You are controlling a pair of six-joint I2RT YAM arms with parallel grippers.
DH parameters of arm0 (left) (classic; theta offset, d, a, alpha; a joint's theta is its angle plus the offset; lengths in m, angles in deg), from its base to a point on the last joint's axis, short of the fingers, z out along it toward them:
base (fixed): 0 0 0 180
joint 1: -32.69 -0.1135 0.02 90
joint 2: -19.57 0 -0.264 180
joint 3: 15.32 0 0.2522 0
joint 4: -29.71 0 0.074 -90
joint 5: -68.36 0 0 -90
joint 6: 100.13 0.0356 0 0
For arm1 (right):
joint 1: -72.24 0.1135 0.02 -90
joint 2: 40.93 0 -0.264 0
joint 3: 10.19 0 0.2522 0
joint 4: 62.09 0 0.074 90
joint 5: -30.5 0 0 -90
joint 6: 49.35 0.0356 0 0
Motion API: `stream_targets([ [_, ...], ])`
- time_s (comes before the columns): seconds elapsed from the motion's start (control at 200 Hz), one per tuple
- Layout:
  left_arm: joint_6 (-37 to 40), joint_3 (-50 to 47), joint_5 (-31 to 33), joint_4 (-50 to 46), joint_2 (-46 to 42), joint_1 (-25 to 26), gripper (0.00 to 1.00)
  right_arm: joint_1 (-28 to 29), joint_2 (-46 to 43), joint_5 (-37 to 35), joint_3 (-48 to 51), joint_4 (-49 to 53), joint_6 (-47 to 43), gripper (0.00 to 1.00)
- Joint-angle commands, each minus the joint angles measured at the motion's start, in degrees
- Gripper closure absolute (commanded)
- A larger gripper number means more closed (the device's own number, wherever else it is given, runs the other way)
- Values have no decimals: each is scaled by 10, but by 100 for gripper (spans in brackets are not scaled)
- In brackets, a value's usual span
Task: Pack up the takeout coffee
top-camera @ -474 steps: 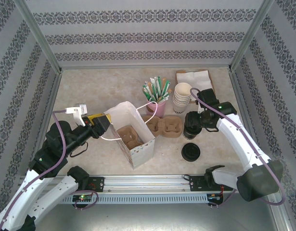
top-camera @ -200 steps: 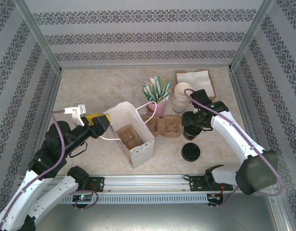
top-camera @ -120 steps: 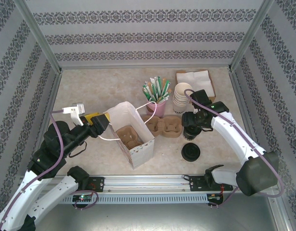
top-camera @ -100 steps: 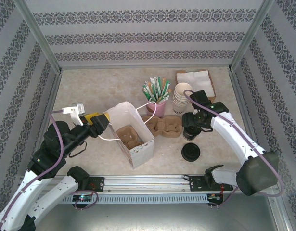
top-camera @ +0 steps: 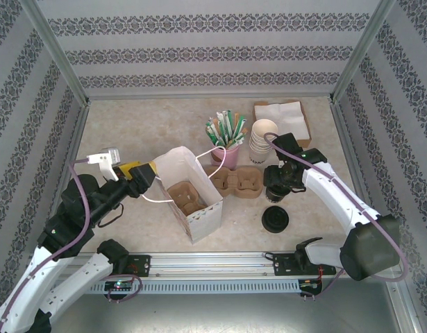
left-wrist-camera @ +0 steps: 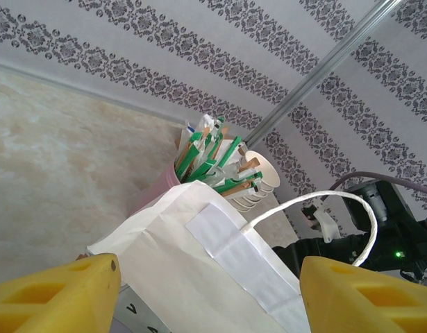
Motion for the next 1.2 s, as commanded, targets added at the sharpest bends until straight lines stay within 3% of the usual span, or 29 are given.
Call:
stream_targets([
  [0.0, 23, 26, 19, -16, -1, 6, 30, 6, 1, -6, 18, 5, 13, 29],
  [0.365, 44, 50, 85, -52, -2, 7, 27, 8, -51, -14, -59, 70, 8, 34],
  [0.525, 46, 64, 151, -93, 15, 6, 25, 34, -66, -22, -133, 122, 2, 35],
  [0.869, 64, 113, 231, -102, 73, 6, 24, 174, -57, -122, -368, 229, 15, 36],
  [1.194, 69, 131, 240, -83, 106, 4, 24, 313, -46, -213, -507, 254, 20, 37],
])
